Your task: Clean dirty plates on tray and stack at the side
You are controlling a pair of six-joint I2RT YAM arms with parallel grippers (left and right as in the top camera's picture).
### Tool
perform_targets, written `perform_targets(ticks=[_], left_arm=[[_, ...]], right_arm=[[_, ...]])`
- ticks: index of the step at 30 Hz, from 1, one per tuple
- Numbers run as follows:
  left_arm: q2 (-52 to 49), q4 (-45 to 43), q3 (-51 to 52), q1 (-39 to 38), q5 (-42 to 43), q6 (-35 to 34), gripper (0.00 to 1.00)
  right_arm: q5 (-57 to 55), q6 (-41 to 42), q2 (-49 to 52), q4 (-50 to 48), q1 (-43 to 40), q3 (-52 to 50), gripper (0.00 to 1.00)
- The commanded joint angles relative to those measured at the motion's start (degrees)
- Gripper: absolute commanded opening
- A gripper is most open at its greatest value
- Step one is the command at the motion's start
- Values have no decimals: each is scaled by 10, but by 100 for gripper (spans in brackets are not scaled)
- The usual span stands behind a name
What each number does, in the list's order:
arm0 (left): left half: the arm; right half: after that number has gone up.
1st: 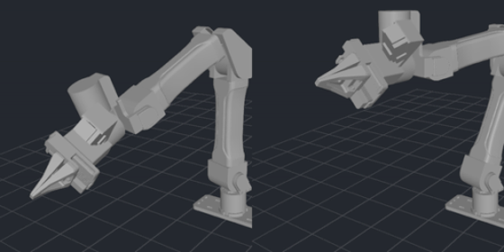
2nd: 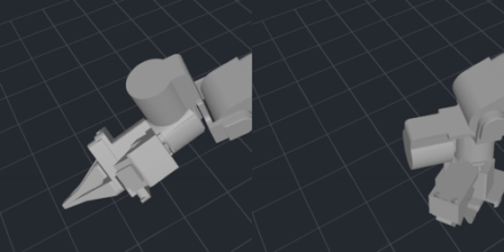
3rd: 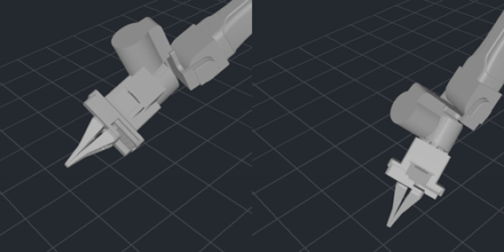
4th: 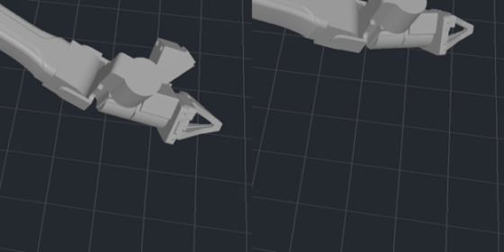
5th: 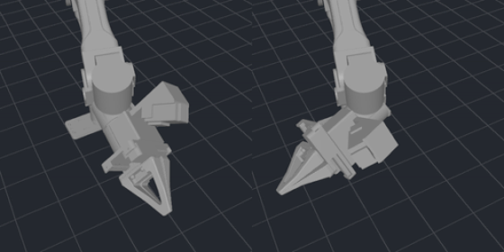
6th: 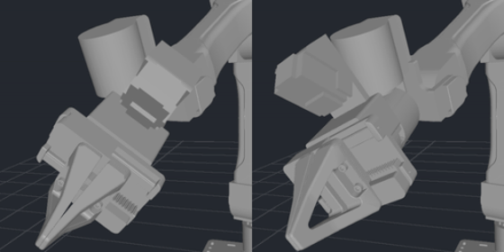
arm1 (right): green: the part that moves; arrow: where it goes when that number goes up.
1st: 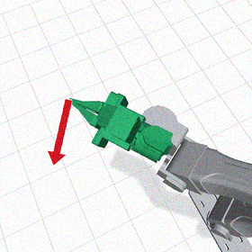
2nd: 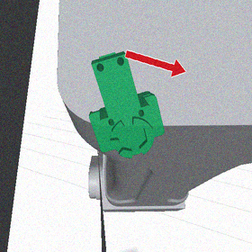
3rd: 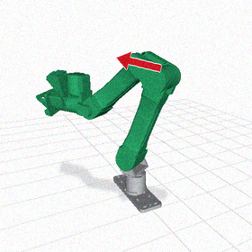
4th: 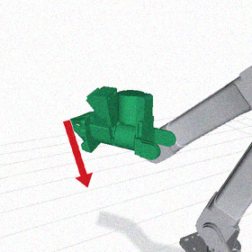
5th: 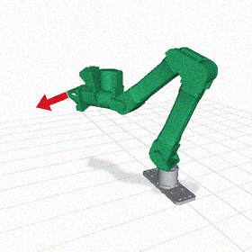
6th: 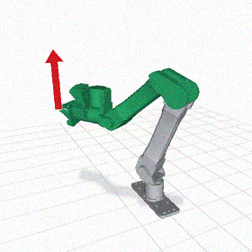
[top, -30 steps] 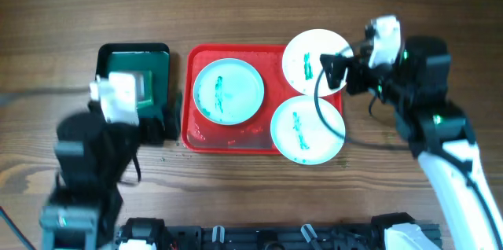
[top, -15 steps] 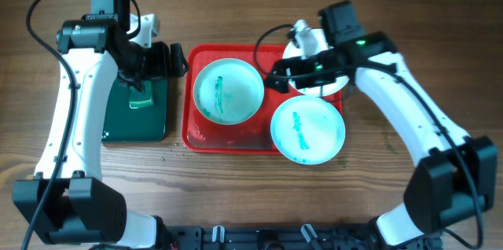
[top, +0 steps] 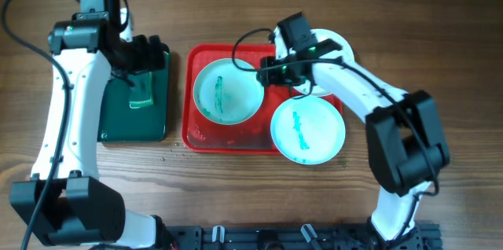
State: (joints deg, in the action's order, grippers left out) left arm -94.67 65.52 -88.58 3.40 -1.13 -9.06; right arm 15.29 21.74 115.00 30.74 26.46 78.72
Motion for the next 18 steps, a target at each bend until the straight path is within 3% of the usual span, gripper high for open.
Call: perform_targets(ticks=[1, 8, 10, 15, 18], left_arm=[[-15, -2, -9, 10, -29, -22, 95], [-48, -11, -9, 10, -29, -22, 87], [-67, -14, -9, 10, -29, -22, 77], [-123, -39, -9, 10, -28, -9, 77], [-143, -51, -9, 10, -29, 58, 75]], right_arm=[[-66, 10, 36, -4, 21, 12, 42], [-100, 24, 60, -9, 42, 11, 15], [-100, 24, 65, -10, 49, 11, 5], [-108, 24, 65, -12, 51, 11, 4], [-108, 24, 65, -10, 51, 10, 4]])
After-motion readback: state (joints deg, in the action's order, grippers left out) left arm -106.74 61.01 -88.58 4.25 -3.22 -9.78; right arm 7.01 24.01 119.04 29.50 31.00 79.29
